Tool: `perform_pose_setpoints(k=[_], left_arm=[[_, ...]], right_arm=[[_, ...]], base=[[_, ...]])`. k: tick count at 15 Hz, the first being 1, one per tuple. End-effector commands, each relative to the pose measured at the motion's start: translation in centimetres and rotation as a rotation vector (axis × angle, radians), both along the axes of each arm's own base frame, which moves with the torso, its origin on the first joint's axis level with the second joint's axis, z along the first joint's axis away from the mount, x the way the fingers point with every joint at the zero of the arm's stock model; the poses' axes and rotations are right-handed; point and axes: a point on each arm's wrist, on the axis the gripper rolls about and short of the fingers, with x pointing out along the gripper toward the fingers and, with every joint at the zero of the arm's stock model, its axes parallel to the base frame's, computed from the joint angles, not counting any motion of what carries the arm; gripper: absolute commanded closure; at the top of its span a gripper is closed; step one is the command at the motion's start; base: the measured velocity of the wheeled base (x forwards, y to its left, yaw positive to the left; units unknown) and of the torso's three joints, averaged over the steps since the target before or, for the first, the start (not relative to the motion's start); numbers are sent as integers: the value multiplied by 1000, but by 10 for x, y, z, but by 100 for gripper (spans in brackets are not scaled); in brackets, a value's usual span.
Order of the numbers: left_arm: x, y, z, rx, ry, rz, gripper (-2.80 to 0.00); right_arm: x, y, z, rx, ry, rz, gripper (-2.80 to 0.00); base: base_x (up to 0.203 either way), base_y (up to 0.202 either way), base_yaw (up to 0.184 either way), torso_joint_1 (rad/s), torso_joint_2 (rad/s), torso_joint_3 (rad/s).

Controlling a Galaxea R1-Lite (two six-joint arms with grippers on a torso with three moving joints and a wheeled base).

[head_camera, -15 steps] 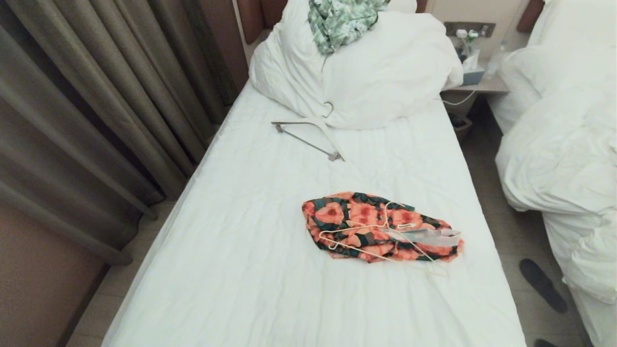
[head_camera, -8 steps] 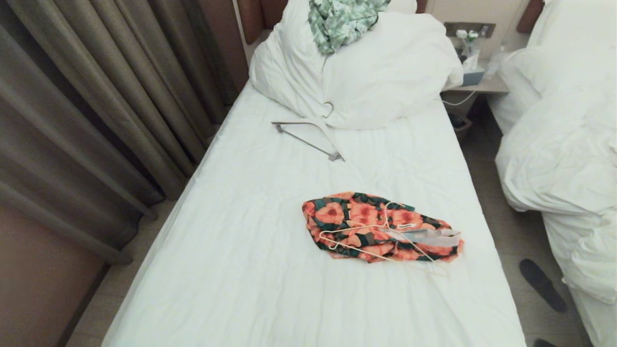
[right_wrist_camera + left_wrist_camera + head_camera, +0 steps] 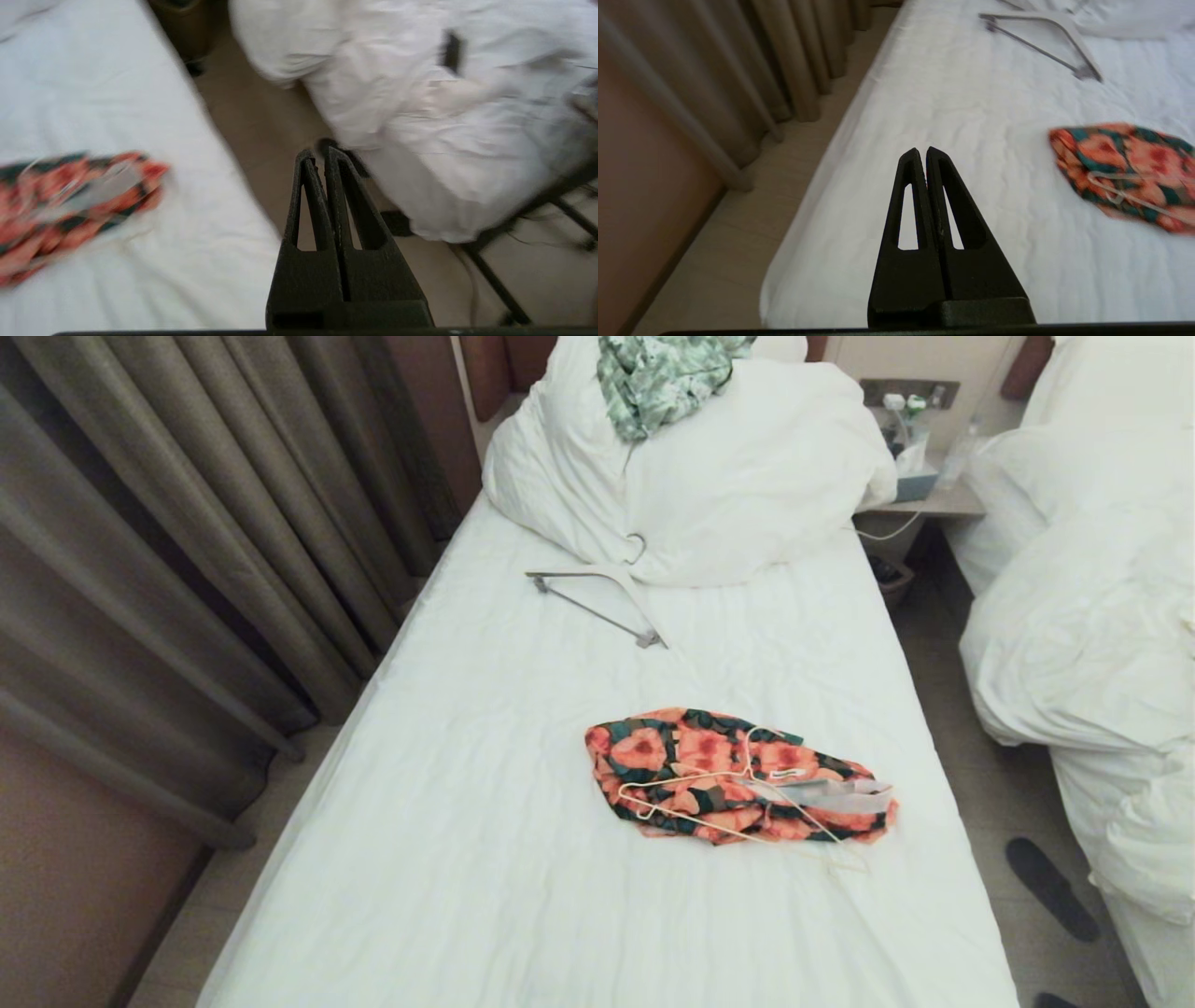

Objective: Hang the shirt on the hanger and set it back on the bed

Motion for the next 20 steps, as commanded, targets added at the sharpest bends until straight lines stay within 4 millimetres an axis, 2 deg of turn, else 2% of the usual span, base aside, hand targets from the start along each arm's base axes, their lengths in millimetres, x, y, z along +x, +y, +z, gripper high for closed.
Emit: perform_pose_setpoints(k=[1, 4, 7, 9, 10, 14, 20], left_arm=[[-10, -1, -14, 17, -19, -46, 0], [-12, -3, -37, 117, 54, -141, 0], [-9, -6, -48, 168, 100, -241, 0], [-9, -6, -47, 176, 96, -254, 0], [-9, -6, -48, 174, 98, -254, 0], [-9, -6, -48, 100, 92, -245, 0], [-9, -5, -47, 97, 92, -236, 0]], right_arm=[[-7, 1, -13, -22, -37, 68, 0], [-6, 7, -38, -125, 7, 317, 0], [1, 10, -55, -126, 52, 492, 0], [3, 12, -60, -121, 53, 586, 0], [5, 13, -66, -134, 77, 603, 0], [5, 13, -65, -149, 72, 611, 0], [5, 13, -65, -147, 70, 609, 0]], base=[[0, 0, 0, 0, 0, 0], [0, 0, 0, 0, 0, 0], [0, 0, 0, 0, 0, 0], [0, 0, 0, 0, 0, 0], [0, 0, 0, 0, 0, 0], [0, 0, 0, 0, 0, 0], [0, 0, 0, 0, 0, 0]])
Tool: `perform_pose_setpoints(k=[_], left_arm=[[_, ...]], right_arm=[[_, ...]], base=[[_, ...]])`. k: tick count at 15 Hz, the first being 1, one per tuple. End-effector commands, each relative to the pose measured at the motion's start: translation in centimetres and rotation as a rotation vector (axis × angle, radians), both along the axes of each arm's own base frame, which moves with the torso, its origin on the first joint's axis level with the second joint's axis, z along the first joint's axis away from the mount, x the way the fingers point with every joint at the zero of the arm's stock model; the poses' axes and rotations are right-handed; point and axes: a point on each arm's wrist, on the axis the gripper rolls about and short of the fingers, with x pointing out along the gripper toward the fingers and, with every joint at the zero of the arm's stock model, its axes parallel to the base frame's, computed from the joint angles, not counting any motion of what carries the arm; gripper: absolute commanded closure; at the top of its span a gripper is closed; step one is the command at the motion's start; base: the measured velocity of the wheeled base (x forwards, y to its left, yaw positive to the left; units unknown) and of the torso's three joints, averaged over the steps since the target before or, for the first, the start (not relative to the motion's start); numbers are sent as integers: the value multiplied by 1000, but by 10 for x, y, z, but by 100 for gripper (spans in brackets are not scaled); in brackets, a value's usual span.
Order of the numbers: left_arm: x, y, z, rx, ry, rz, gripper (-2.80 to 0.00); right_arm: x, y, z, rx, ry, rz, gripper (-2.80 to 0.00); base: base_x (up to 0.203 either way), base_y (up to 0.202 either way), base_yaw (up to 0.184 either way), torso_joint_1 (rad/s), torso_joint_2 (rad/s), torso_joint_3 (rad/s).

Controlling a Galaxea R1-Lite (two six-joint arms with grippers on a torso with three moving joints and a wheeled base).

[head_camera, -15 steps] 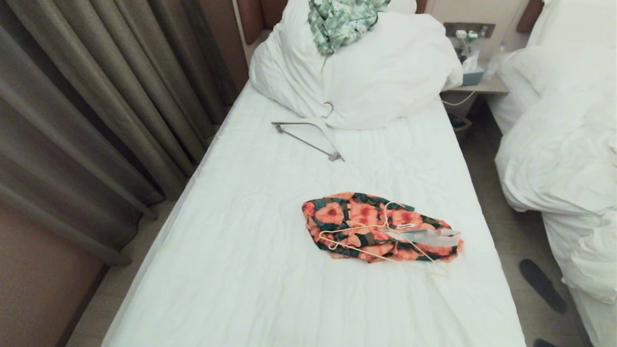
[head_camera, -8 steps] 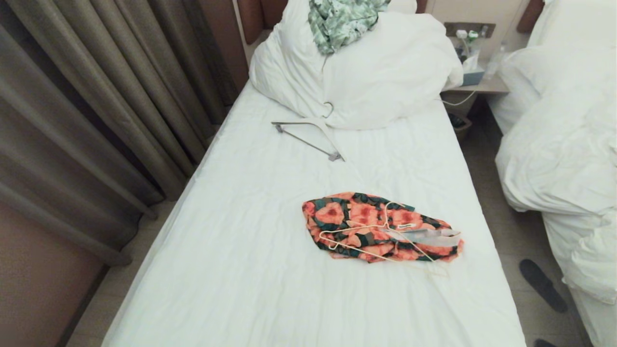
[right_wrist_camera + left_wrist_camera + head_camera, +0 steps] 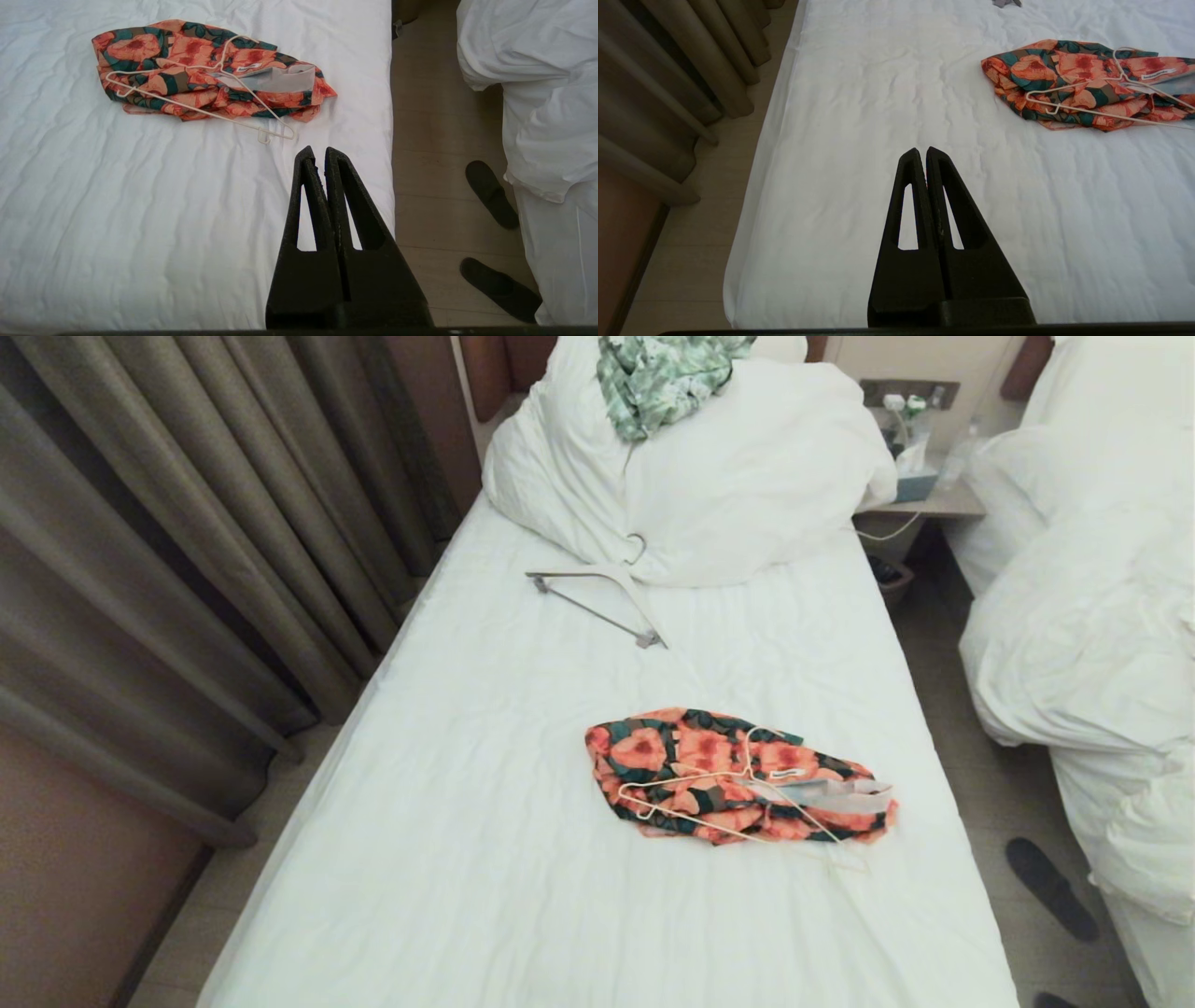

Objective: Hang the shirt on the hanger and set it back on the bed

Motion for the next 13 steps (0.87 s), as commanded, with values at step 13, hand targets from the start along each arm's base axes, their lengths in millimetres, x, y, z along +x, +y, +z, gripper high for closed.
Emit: perform_pose_setpoints(k=[13], left_arm=[[0, 0, 0, 1, 3, 0, 0]], right_arm=[[0, 0, 0, 11, 5, -2, 0]], base=[[0, 0, 0, 0, 0, 0]])
